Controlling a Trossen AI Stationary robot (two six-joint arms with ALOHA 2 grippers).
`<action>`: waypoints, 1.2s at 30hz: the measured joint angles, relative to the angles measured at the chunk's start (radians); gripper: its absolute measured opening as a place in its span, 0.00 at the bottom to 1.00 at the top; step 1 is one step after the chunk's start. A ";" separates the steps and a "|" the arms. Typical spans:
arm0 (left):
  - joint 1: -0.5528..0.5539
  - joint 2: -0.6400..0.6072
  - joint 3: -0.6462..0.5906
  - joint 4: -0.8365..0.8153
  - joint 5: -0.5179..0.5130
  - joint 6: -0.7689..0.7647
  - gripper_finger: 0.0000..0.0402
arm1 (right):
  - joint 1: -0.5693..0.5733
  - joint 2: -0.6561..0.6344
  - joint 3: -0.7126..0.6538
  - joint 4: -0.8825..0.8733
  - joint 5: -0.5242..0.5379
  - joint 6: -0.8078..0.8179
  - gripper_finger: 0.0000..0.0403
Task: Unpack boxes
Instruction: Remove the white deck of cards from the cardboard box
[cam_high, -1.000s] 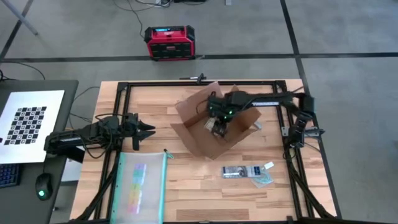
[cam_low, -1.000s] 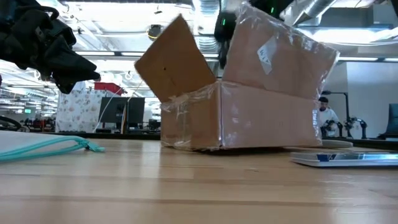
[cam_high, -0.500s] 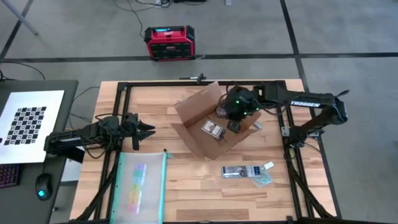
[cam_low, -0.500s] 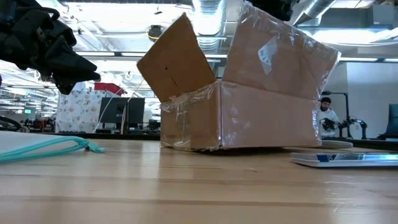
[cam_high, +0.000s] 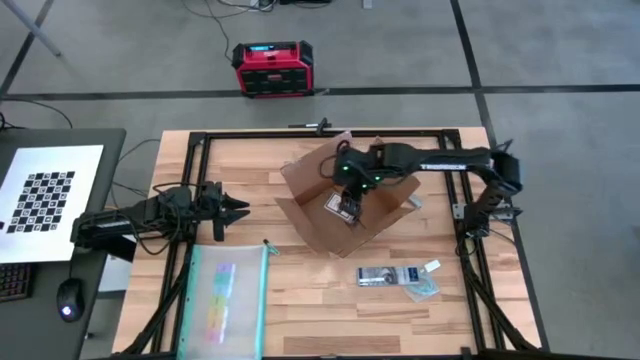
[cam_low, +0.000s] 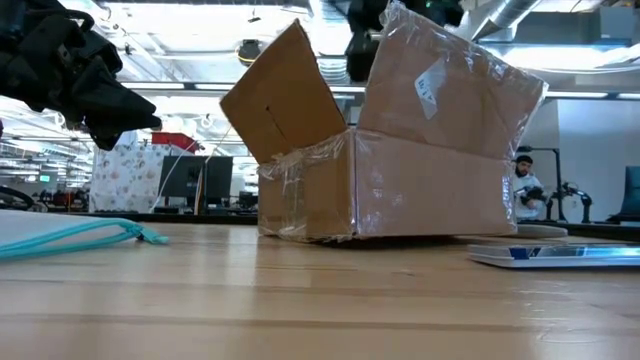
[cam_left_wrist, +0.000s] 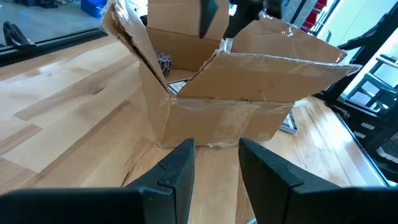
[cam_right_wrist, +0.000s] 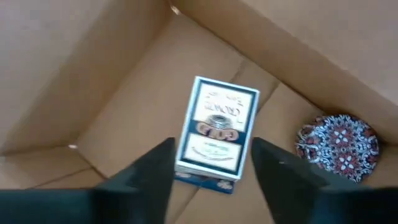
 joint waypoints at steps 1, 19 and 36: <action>0.000 0.000 0.000 0.000 0.000 -0.001 0.27 | -0.006 0.010 0.003 -0.002 0.000 0.000 0.56; 0.000 0.000 0.000 0.002 0.000 -0.060 0.27 | 0.000 0.021 0.021 0.229 0.059 0.029 0.71; 0.000 0.000 0.000 0.002 0.000 -0.060 0.27 | 0.019 0.021 0.021 0.242 0.142 0.147 0.97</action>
